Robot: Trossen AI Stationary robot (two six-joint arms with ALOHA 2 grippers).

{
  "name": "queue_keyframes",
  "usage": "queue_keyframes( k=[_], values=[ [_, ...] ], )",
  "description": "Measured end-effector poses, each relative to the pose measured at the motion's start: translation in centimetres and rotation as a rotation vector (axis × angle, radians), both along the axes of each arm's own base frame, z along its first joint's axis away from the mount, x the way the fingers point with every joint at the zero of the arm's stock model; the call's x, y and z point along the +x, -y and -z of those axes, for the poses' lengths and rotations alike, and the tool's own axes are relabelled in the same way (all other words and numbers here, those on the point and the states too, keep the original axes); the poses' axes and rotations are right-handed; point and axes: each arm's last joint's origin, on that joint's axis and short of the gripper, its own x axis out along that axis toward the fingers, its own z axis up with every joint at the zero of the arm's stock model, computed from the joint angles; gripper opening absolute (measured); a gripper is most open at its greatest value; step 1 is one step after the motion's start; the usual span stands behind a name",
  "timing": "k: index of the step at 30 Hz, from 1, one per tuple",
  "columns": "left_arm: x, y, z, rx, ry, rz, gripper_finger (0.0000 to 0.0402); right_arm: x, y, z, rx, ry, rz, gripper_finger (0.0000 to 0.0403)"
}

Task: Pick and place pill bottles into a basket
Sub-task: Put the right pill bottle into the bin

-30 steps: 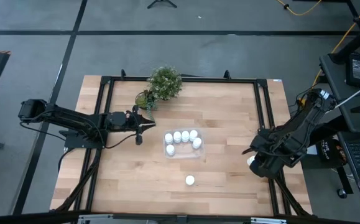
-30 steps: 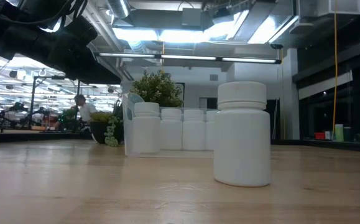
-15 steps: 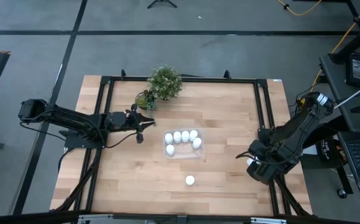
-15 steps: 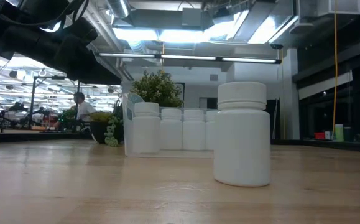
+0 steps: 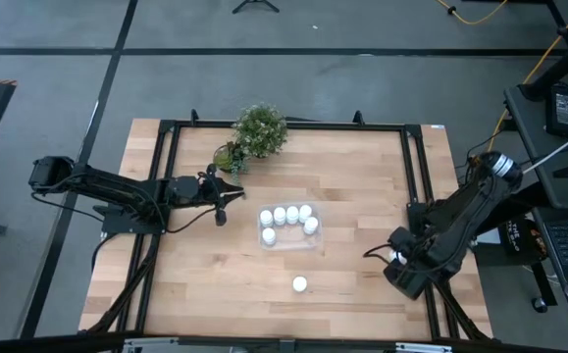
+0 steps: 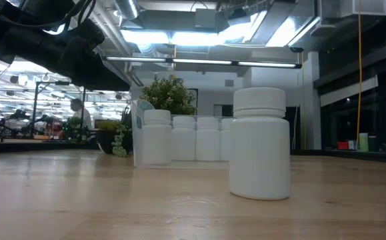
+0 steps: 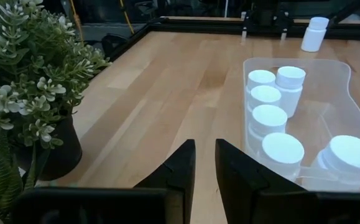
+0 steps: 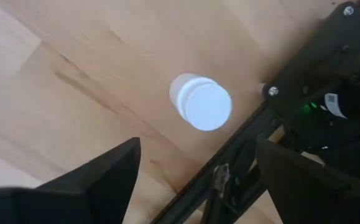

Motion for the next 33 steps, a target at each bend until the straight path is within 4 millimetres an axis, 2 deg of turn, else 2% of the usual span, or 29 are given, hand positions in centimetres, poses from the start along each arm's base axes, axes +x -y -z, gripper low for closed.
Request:
queue_keyframes(
  k=[6,13,19,24,33],
  values=[
    [0.0,0.0,0.0,0.001,0.000,0.001,0.0057,0.4,-0.4,1.5,-0.028,0.012,0.024,0.0318],
    [0.0,0.0,0.0,0.001,-0.001,0.001,0.0057,-0.2,0.4,4.1,-0.063,-0.012,0.031,0.0318],
    [0.0,0.0,0.0,0.001,-0.001,0.001,0.0057,-0.3,0.5,4.5,-0.012,0.029,0.036,0.0310],
    [0.0,0.0,0.0,0.001,-0.001,0.001,0.0057,-0.5,0.8,6.0,-0.001,0.040,0.051,0.0293],
    [0.0,0.0,0.2,-0.012,-0.011,-0.003,0.0057,-0.4,1.2,6.1,0.008,0.075,0.050,0.0293]
  ],
)
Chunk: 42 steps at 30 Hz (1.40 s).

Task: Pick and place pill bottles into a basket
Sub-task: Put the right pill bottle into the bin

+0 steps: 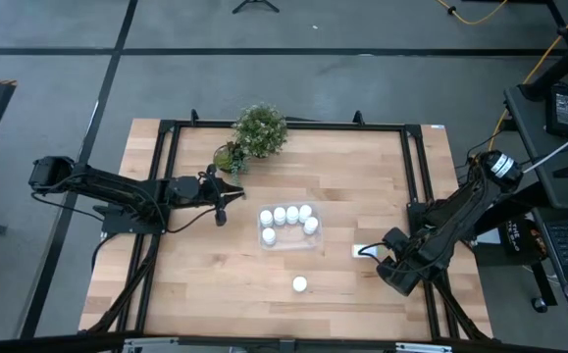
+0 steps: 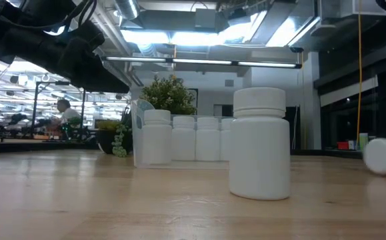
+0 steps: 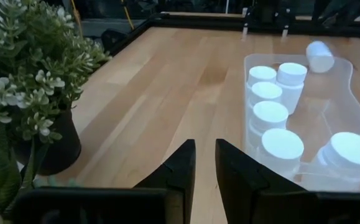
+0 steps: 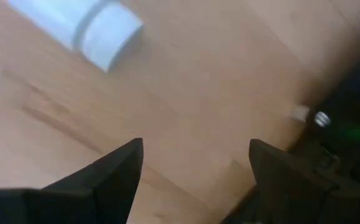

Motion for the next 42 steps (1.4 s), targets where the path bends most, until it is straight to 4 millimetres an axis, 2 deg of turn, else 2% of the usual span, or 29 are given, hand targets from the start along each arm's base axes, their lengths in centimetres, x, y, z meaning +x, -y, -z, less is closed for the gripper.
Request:
queue_keyframes(
  k=[8,16,42],
  values=[
    [0.0,0.0,0.0,-0.002,0.000,-0.001,0.0057,0.2,0.1,-0.4,-0.019,0.077,-0.037,0.0293],
    [0.0,0.0,0.0,-0.002,0.001,-0.001,0.0057,0.9,-0.2,-0.4,-0.047,0.177,-0.170,0.0293],
    [0.0,0.0,0.0,-0.002,0.003,-0.001,0.0057,1.8,0.5,-0.5,-0.093,0.201,-0.226,0.0294]
  ],
)
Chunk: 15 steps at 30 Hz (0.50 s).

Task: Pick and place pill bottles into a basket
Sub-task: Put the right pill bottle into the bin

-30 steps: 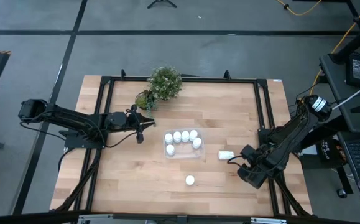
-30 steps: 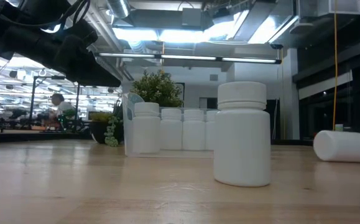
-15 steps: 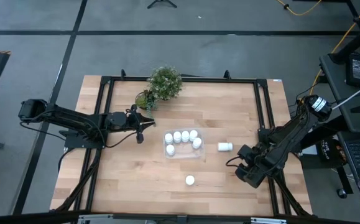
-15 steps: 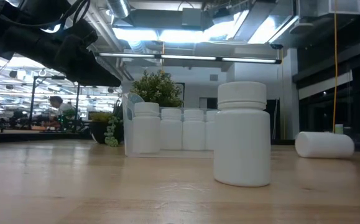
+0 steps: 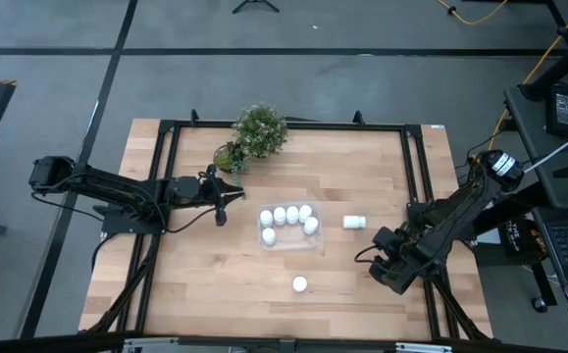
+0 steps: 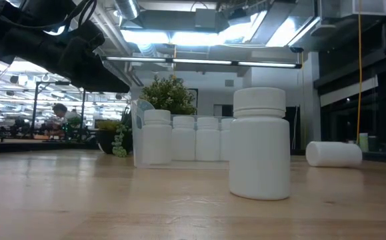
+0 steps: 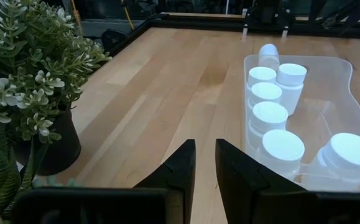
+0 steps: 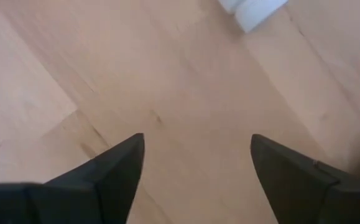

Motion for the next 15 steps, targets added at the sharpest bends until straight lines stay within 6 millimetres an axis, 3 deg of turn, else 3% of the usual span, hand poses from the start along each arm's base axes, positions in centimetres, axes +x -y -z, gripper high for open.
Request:
queue_keyframes(
  k=[9,15],
  values=[
    [0.0,0.0,0.0,0.000,0.000,-0.001,0.0057,1.2,1.3,0.0,-0.016,-0.014,0.014,0.0294],
    [0.0,0.0,0.0,0.000,0.000,0.000,0.0057,2.3,2.5,0.0,-0.047,-0.052,-0.095,0.0294]
  ],
)
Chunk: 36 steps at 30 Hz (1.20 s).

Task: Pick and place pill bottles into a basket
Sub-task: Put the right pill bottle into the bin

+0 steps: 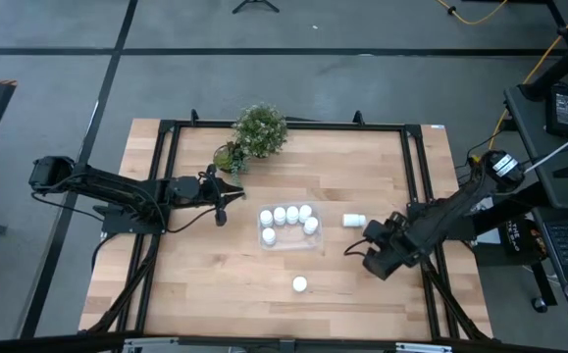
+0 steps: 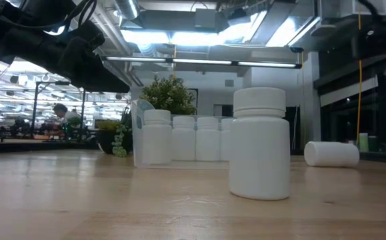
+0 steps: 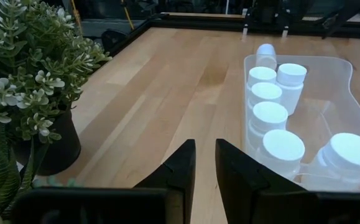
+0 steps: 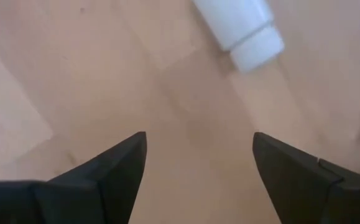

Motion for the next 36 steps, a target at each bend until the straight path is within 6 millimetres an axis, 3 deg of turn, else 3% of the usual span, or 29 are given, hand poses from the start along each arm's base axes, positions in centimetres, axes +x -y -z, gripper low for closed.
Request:
queue_keyframes(
  k=[7,18,28,36],
  values=[
    [0.0,0.0,0.0,0.000,0.000,0.000,0.0057,1.8,3.1,-0.2,-0.043,-0.093,-0.104,0.0294],
    [0.0,0.0,0.0,0.000,0.000,0.000,0.0057,4.6,6.9,-3.1,-0.050,-0.115,-0.204,0.0293],
    [0.0,0.0,0.0,0.038,-0.013,0.013,0.0057,4.4,7.8,-4.2,-0.004,-0.055,-0.282,0.0293],
    [0.0,0.0,0.0,0.040,-0.015,0.014,0.0057,3.7,8.0,-2.0,-0.020,-0.123,-0.354,0.0293]
  ],
)
